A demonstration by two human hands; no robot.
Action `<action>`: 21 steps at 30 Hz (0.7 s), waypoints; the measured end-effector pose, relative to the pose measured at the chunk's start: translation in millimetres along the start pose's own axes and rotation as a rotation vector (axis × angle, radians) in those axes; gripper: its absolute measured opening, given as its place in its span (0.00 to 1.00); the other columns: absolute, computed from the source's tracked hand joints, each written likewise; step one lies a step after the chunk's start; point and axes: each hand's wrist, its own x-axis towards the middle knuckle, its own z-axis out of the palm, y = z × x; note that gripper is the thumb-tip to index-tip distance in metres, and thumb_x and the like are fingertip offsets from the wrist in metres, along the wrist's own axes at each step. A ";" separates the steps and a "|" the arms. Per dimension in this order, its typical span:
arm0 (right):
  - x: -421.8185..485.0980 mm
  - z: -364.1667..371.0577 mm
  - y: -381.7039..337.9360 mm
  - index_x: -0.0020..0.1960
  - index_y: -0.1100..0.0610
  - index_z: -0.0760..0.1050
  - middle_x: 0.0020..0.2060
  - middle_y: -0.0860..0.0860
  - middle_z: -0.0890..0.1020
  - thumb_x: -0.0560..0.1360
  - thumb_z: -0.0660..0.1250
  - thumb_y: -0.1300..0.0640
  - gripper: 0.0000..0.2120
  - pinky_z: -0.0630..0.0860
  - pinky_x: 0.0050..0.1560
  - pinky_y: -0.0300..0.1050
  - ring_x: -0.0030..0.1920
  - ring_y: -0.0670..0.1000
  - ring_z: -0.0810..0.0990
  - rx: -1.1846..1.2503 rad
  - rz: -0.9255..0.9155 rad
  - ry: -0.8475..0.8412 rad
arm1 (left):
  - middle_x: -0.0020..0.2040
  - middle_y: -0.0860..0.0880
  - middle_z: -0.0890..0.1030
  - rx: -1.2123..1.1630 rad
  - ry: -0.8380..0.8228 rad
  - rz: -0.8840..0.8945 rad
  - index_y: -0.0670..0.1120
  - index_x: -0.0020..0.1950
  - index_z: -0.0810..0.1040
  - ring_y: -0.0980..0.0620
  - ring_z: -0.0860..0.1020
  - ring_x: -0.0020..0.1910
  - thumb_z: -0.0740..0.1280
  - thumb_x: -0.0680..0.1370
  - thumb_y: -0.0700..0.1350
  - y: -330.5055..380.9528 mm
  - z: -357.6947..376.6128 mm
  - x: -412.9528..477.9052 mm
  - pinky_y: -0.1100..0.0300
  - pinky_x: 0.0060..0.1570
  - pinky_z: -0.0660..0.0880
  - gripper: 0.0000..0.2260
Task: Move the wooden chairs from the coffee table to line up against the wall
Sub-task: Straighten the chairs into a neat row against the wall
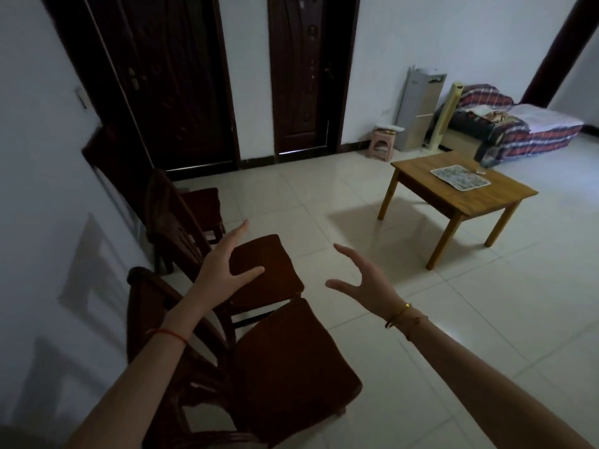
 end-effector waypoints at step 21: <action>166.4 -120.2 117.7 0.75 0.51 0.63 0.72 0.48 0.70 0.72 0.71 0.43 0.35 0.67 0.71 0.55 0.72 0.50 0.67 0.033 -0.435 -0.274 | 0.78 0.47 0.65 0.223 0.576 -0.358 0.47 0.79 0.61 0.56 0.61 0.75 0.75 0.74 0.48 71.4 121.4 73.4 0.57 0.71 0.59 0.37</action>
